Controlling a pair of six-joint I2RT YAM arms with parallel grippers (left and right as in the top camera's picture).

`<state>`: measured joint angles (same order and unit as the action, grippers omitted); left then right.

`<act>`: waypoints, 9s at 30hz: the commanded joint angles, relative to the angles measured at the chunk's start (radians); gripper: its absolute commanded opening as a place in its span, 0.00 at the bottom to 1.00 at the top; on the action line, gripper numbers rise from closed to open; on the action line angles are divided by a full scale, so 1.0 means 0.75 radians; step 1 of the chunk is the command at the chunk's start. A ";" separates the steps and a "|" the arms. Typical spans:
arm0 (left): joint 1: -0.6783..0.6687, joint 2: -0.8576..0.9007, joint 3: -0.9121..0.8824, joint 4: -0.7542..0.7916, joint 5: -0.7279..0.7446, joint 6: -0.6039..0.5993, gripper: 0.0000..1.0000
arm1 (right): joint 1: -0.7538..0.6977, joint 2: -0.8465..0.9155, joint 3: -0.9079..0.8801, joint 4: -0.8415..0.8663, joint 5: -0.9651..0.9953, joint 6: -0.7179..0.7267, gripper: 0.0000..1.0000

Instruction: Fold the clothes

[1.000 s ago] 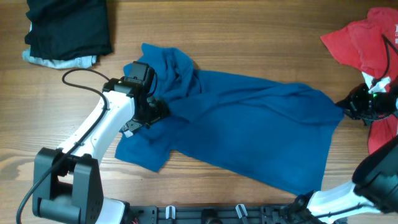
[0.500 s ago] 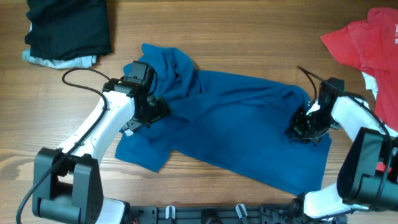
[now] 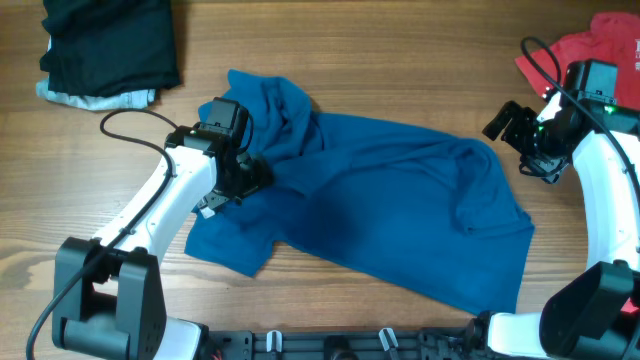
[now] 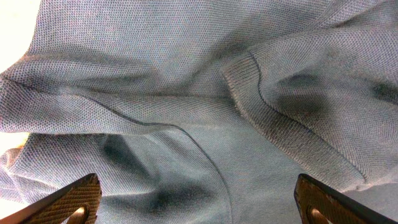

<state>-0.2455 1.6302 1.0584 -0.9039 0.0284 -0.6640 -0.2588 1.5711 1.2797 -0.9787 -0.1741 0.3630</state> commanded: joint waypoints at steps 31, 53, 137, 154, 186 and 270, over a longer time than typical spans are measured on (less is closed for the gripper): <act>0.010 -0.024 -0.016 0.007 0.011 0.042 1.00 | 0.066 0.425 -0.060 0.159 0.161 -0.275 0.48; 0.010 -0.024 -0.016 0.034 0.011 0.041 1.00 | 0.536 0.237 -0.256 -0.105 -0.193 -0.151 0.30; 1.003 0.491 -0.015 0.267 -0.003 -0.208 0.04 | 0.389 0.104 0.053 0.003 0.086 0.054 0.04; 1.114 0.349 -0.015 0.221 -0.058 -0.215 0.04 | 0.257 0.077 -0.403 -0.041 0.106 0.248 0.04; 0.741 0.083 -0.015 0.339 0.231 0.358 0.04 | 0.101 0.298 -0.453 0.171 0.032 0.144 0.04; 0.513 0.061 -0.143 0.274 0.378 1.096 0.74 | 0.126 0.296 -0.138 0.127 -0.277 -0.271 1.00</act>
<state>0.1448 1.6691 0.9543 -0.6773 0.2871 0.1337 -0.1661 1.8008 1.1831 -0.8909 -0.3954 0.1772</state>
